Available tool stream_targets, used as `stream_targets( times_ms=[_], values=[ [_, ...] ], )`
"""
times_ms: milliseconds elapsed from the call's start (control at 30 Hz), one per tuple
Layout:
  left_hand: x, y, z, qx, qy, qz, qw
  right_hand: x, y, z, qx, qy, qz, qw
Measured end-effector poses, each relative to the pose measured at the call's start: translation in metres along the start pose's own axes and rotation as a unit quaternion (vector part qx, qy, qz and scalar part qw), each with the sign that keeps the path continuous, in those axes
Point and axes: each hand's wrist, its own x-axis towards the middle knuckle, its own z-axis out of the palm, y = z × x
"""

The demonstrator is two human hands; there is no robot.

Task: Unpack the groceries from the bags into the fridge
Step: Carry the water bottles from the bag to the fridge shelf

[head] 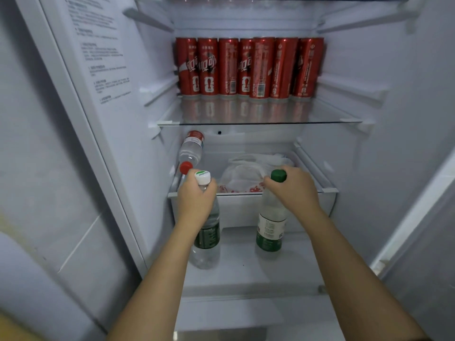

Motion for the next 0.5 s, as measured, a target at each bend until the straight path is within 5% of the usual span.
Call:
stream_targets(
  times_ms=[167, 500],
  values=[
    [0.0, -0.006, -0.002, 0.007, 0.025, 0.016, 1.0, -0.013, -0.01, -0.013, 0.067, 0.013, -0.034, 0.997],
    [0.002, -0.012, 0.0, -0.012, 0.017, 0.02, 1.0, -0.021, -0.067, -0.058, 0.304, 0.27, -0.133, 0.904]
  ],
)
